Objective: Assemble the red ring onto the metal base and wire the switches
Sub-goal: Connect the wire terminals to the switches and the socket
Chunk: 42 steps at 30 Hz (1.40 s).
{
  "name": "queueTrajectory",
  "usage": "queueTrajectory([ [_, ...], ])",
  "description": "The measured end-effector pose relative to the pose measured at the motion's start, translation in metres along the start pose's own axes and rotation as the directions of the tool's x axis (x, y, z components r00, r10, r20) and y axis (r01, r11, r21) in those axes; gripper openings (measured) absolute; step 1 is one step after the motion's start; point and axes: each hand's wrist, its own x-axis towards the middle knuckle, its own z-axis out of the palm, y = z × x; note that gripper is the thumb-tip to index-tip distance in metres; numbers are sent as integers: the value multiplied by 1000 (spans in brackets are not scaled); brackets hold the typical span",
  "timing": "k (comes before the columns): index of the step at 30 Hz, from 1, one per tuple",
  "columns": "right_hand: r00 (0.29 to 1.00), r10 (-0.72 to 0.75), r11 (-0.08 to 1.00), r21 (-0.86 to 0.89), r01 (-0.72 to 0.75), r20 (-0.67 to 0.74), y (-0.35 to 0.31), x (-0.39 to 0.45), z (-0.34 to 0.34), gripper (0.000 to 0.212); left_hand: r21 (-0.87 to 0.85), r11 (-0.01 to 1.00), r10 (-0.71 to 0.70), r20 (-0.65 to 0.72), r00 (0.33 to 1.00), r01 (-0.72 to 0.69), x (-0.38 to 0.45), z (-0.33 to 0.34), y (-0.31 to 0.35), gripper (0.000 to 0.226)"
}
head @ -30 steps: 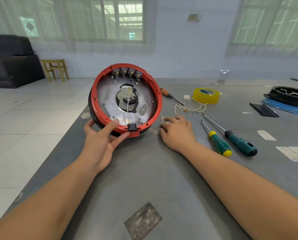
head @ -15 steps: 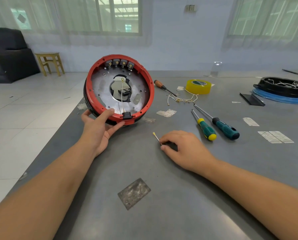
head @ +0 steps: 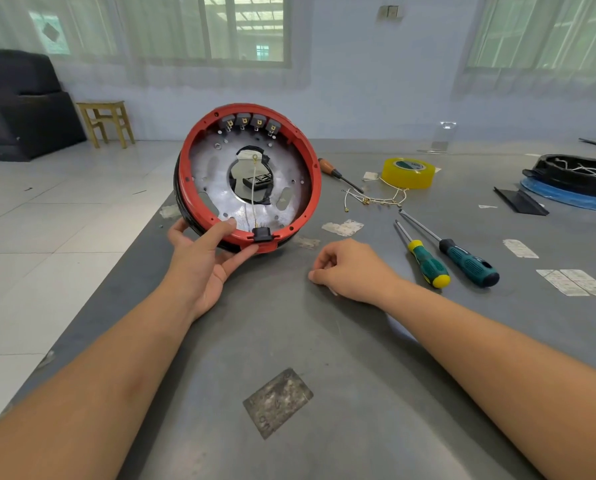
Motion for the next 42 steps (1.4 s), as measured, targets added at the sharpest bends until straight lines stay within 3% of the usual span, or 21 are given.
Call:
queueTrajectory([
  [6, 964, -245, 959, -174, 225, -100, 2, -16, 12, 6, -13, 1000, 4, -3, 1000, -4, -2, 0, 0, 71],
  [11, 888, -417, 909, -115, 402, -194, 2, -25, 15, 2, -23, 1000, 7, -4, 1000, -7, -7, -1, 0, 69],
  [15, 821, -498, 865, -86, 495, -279, 0, -27, 16, 13, -43, 999, -5, 20, 1000, 6, -14, 0, -2, 66],
  [22, 773, -441, 844, 83, 531, -455, -6, -34, 12, 22, -55, 998, -9, 32, 999, 11, -23, 6, -7, 70],
  [31, 691, -505, 855, -190, 482, -518, -4, -31, 5, 16, -5, 999, -38, 108, 993, 39, -33, 12, -10, 63],
  [42, 709, -449, 870, -84, 486, -545, -6, -27, 0, 14, 19, 999, -37, 114, 993, 35, -37, 14, -10, 58],
])
